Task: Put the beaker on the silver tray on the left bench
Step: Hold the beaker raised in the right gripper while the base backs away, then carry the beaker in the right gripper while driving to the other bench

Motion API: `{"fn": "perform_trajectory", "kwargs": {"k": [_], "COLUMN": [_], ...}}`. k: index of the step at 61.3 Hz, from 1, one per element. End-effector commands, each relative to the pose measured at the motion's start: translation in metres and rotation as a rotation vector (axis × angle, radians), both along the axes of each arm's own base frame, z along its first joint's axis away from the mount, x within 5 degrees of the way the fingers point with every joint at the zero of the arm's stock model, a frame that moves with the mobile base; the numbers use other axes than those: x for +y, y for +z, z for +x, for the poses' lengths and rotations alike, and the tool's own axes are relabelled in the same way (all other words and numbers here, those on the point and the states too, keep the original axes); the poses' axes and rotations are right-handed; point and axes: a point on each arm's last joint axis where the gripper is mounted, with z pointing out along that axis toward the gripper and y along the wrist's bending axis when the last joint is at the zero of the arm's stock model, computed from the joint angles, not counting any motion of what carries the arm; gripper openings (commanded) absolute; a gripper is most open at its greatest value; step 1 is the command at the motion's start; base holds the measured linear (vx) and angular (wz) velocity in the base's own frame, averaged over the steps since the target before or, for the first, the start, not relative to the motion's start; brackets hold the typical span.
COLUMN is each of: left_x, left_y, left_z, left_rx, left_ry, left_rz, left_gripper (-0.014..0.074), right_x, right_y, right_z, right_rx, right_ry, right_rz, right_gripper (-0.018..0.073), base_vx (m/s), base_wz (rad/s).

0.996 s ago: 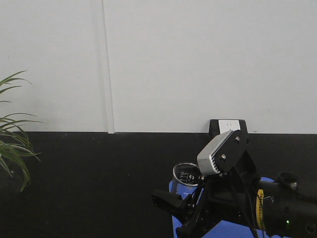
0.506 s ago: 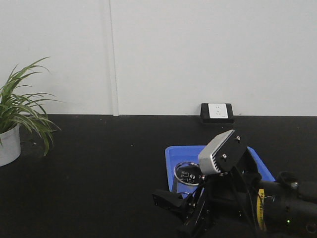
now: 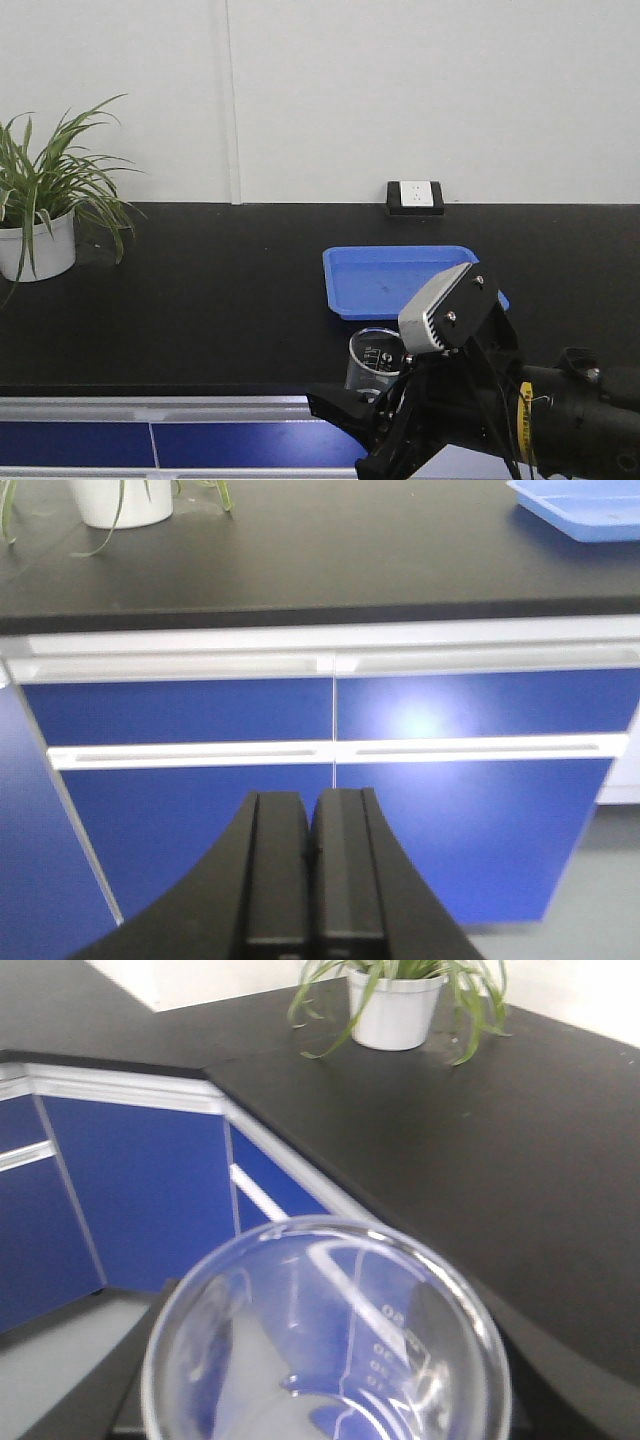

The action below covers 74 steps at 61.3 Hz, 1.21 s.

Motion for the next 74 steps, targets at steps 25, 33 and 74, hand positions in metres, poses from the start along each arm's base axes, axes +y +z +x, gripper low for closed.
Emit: {"fn": "perform_trajectory", "kwargs": {"k": [25,33,74], "left_x": [0.0000,0.0000,0.0000], "left_y": [0.0006,0.0006,0.0006], "left_z": [0.0018,0.0018,0.0018], "left_rx": [-0.067,-0.067,-0.067], "left_ry": [0.001,0.001,0.001], "left_rz": [-0.009,-0.009,-0.009], "left_gripper": [0.0001,0.0001,0.0001], "right_x": [-0.0008,-0.0007,-0.0008], "right_y": [0.0199,0.0199,0.0199], "right_z": [-0.0026,-0.0027,-0.0027], "right_rx": [-0.039,-0.039,-0.039], "right_ry": [-0.007,-0.006,-0.007], "right_rz": [0.058,0.059,0.059], "right_gripper": [-0.0011,-0.0011,-0.0011], "base_vx": [-0.40,-0.37,-0.32], "base_wz": [0.00,0.02,-0.04]}}
